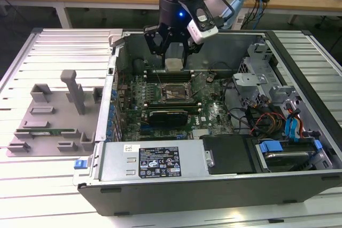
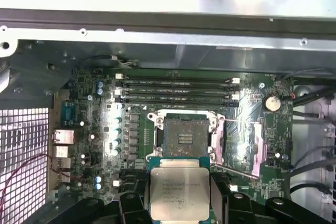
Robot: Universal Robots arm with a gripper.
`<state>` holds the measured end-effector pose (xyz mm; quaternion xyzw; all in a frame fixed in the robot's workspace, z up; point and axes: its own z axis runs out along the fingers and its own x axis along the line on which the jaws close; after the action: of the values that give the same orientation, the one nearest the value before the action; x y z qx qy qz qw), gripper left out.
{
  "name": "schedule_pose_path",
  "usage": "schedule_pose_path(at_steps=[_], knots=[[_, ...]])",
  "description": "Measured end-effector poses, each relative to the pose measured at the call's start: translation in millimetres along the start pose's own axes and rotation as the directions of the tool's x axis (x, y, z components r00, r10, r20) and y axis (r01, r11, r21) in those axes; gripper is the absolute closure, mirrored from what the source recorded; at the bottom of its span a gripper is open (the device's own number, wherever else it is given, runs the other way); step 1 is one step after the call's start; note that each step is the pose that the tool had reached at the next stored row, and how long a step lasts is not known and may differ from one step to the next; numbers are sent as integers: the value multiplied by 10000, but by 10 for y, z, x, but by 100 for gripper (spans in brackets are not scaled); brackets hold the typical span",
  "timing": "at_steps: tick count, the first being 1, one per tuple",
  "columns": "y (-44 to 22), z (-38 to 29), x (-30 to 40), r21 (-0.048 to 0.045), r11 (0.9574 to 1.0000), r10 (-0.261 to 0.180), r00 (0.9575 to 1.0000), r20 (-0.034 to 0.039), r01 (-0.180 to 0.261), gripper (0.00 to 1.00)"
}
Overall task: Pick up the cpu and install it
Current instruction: 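Pick up the cpu and move it towards the insertion slot, then place the cpu into insertion slot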
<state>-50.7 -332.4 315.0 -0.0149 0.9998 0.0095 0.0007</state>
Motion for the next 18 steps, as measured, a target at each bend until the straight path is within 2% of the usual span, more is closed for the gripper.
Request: schedule_pose_path(at_steps=[3,18], knots=[[62,15,-10,2,10000,-27,10000,-2,27,45],[62,22,-10,0,10000,-27,10000,-1,27,45]])
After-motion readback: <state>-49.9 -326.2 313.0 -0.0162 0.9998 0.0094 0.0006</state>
